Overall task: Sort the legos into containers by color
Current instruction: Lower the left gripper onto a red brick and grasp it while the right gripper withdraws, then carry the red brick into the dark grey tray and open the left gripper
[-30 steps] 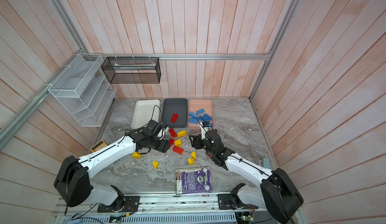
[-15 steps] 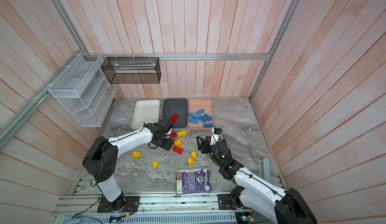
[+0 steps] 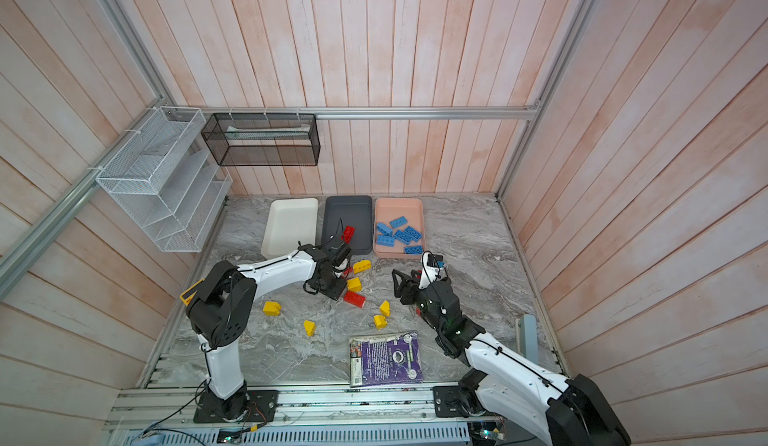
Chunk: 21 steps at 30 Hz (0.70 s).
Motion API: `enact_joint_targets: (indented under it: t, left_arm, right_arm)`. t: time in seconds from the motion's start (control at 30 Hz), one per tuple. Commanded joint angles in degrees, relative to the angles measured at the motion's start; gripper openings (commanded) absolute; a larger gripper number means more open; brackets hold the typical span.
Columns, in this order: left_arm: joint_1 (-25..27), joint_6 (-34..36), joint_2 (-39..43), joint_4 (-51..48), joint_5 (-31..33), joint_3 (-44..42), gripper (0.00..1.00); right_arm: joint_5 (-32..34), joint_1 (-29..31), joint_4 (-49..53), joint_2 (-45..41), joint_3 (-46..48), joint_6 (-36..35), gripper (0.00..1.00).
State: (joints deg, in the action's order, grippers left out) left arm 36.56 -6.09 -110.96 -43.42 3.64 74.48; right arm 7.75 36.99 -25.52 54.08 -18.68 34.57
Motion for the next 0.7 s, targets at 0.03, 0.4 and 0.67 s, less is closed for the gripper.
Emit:
enact_joint_targets:
  t: [0.03, 0.4, 0.67]
  left_arm:
    - [0.3, -0.1, -1.4, 1.8, 0.8, 1.4, 0.5]
    - [0.3, -0.9, 0.0, 2.3, 0.5, 1.4, 0.29]
    - [0.3, -1.0, 4.5, 1.7, 1.4, 2.7, 0.28]
  right_arm:
    - [2.2, 0.2, 0.7, 0.1, 0.0, 0.7, 0.68]
    - [4.4, 0.2, 1.4, 1.3, 0.1, 1.2, 0.68]
    - [5.6, 0.2, 1.6, 3.1, -0.2, 1.3, 0.68]
